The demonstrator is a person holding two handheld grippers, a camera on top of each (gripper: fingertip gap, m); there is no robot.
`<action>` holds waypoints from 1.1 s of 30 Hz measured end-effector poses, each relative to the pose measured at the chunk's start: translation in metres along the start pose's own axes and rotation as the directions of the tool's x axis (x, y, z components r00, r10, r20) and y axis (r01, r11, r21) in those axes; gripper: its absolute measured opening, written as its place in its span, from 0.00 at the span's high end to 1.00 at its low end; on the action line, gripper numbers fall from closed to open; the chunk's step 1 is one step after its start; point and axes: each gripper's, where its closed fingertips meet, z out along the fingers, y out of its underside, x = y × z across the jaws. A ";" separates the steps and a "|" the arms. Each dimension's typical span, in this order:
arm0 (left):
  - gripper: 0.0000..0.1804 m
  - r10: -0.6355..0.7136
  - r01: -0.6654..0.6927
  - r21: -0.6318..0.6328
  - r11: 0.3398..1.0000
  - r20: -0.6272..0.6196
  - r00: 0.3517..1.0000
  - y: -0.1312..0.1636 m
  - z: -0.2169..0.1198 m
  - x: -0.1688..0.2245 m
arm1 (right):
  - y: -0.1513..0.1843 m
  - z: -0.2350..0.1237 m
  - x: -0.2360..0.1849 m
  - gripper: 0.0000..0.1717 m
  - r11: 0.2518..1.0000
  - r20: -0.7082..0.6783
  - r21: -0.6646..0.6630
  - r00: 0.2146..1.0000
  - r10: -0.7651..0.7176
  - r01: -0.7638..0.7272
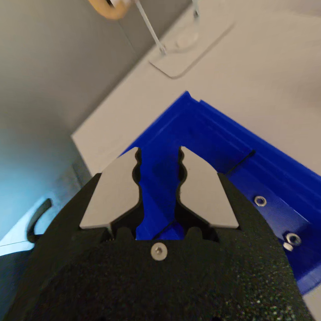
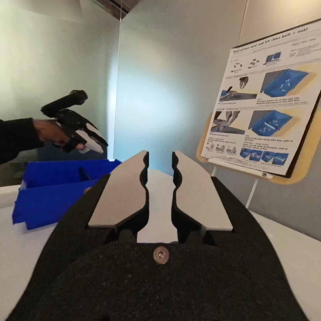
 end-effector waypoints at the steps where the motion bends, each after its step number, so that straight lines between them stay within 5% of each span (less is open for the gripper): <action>1: 0.76 -0.010 0.007 -0.050 0.999 -0.058 0.998 0.005 0.010 0.001 | 0.009 -0.003 0.003 0.86 1.000 -0.001 -0.010 1.000 0.015 -0.015; 5: 0.75 0.211 -0.253 -0.118 0.960 -0.287 0.934 0.019 0.043 0.009 | 0.031 -0.004 0.003 0.87 0.998 0.035 -0.056 0.999 -0.014 0.016; 9: 0.74 0.484 -0.579 -0.049 0.814 -0.494 0.722 0.040 0.062 0.025 | 0.040 -0.002 -0.002 0.87 0.996 0.062 -0.084 0.998 -0.021 0.026; 16: 0.73 0.513 -0.727 -0.050 0.685 -0.675 0.530 0.063 0.086 0.041 | 0.044 -0.001 -0.005 0.88 0.996 0.077 -0.090 0.997 -0.020 0.027; 22: 0.79 0.621 -0.813 0.001 0.582 -0.647 0.443 0.062 0.081 0.035 | 0.050 -0.001 -0.002 0.88 0.995 0.070 -0.101 0.998 0.002 0.005; 33: 0.87 0.583 -0.866 -0.021 0.499 -0.732 0.353 0.103 0.099 0.049 | 0.056 0.001 -0.007 0.88 0.993 0.085 -0.120 0.996 -0.008 0.018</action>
